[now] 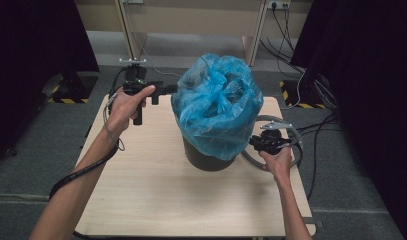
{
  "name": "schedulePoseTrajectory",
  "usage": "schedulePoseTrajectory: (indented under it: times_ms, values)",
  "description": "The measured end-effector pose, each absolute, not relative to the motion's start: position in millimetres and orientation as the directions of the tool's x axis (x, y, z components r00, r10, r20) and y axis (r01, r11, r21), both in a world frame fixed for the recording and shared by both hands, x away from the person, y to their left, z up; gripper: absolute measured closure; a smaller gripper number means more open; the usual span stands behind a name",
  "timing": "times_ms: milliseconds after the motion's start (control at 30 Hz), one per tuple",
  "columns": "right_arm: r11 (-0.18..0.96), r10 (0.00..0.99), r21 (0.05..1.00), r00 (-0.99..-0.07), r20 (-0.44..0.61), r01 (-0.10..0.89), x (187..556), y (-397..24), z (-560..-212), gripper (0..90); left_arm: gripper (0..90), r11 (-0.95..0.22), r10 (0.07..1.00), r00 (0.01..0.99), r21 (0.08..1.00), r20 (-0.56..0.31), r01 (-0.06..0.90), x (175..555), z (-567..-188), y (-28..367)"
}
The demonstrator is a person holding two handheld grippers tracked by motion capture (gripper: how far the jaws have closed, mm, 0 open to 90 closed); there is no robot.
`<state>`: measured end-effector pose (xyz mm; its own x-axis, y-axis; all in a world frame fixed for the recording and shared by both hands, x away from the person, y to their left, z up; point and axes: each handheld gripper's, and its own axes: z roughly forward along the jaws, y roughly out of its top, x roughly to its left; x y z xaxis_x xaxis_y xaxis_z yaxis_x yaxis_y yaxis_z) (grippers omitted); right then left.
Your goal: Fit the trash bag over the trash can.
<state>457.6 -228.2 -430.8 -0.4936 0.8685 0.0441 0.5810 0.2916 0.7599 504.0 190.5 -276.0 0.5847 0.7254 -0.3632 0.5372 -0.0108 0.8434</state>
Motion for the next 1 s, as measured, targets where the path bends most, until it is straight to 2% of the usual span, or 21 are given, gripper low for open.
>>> schedulePoseTrajectory:
  times_ms: [100,233,267,367,400,600,800,1000]
  values:
    - [0.284,0.867,0.770,-0.496,0.048,0.572,447.8,-230.9,-424.2,65.6,38.0,-0.013,0.702,0.601,0.838,-0.381,0.546,506.1,-283.0,186.7]
    - [0.289,0.856,0.785,-0.515,0.045,0.549,435.3,-232.7,-417.9,62.4,65.7,-0.017,0.705,0.611,0.852,-0.361,0.523,508.4,-290.5,183.3]
    - [0.288,0.853,0.790,-0.520,0.045,0.542,432.6,-232.7,-417.0,61.8,67.6,0.006,0.704,0.604,0.853,-0.374,0.521,509.3,-291.8,183.9]
    - [0.291,0.845,0.804,-0.533,0.039,0.519,425.0,-233.0,-415.0,61.6,80.5,0.060,0.702,0.597,0.867,-0.389,0.494,510.4,-290.6,189.3]
    - [0.290,0.846,0.808,-0.532,0.034,0.513,422.3,-233.4,-414.7,61.7,89.4,0.056,0.711,0.592,0.870,-0.379,0.489,510.2,-289.9,190.4]
    - [0.260,0.847,0.831,-0.529,0.048,0.492,412.9,-236.3,-414.5,62.2,90.0,0.034,0.738,0.573,0.868,-0.356,0.495,509.0,-304.8,202.4]
    - [0.231,0.844,0.856,-0.533,0.060,0.462,403.8,-235.9,-408.0,61.2,90.0,0.010,0.757,0.544,0.839,-0.362,0.545,509.0,-343.7,211.5]
    - [0.189,0.843,0.878,-0.531,0.085,0.440,398.7,-236.8,-396.6,53.2,90.0,-0.050,0.748,0.573,0.833,-0.335,0.551,499.1,-365.8,202.9]
